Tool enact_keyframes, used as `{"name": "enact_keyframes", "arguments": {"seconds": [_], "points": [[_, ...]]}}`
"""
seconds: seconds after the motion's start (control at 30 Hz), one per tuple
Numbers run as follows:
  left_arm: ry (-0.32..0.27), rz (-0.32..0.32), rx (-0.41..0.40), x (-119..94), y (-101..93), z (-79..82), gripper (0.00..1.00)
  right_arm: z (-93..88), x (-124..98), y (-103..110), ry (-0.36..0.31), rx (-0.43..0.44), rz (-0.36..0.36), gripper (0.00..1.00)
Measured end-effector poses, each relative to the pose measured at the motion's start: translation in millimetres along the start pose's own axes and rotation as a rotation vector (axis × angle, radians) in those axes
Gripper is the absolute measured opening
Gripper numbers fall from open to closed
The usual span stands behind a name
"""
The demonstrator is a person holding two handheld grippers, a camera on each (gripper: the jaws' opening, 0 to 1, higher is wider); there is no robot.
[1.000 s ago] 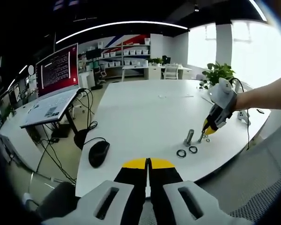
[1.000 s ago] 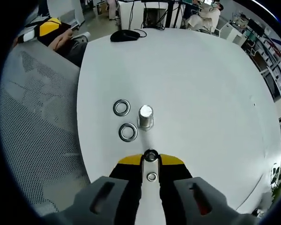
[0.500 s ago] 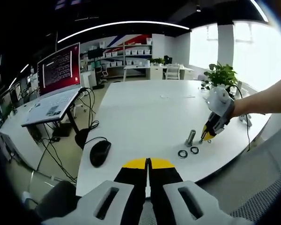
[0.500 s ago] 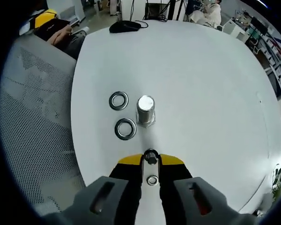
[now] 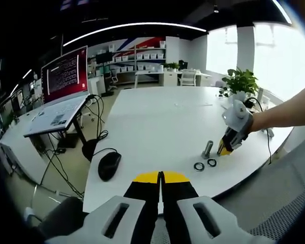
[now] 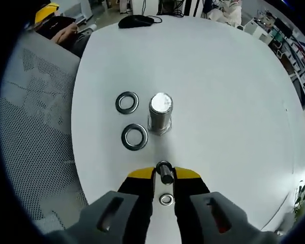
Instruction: Place the washer onto the threaded stud by aligning its center hole with the stud, sliding it down to the base, and recovering from edge contact or off-axis alignment until the washer reaches the visible bottom stop.
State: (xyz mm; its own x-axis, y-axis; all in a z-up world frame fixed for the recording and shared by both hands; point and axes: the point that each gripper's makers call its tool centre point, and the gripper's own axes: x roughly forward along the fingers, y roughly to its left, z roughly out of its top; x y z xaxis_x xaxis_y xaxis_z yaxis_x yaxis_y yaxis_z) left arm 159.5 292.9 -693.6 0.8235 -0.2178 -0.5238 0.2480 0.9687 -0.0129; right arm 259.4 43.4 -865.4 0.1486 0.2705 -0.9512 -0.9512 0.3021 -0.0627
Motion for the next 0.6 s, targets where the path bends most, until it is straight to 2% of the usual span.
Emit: {"name": "enact_keyframes", "arguments": {"seconds": [0.07, 0.1, 0.37, 0.6], "points": [[0.0, 0.0, 0.001, -0.1, 0.0, 0.0, 0.0, -2.8, -0.6, 1.1, 0.01, -0.001, -0.007, 0.29], [0.0, 0.0, 0.0, -0.1, -0.1, -0.1, 0.0, -4.5, -1.4, 0.3, 0.016, -0.005, -0.012, 0.3], [-0.004, -0.001, -0.001, -0.3, -0.4, 0.4, 0.0, -10.5, -9.4, -2.1, -0.014, 0.028, -0.026, 0.32], [-0.008, -0.004, -0.002, -0.2, -0.6, 0.8, 0.0, -22.1, -14.7, -3.0, -0.012, 0.059, -0.023, 0.31]]}}
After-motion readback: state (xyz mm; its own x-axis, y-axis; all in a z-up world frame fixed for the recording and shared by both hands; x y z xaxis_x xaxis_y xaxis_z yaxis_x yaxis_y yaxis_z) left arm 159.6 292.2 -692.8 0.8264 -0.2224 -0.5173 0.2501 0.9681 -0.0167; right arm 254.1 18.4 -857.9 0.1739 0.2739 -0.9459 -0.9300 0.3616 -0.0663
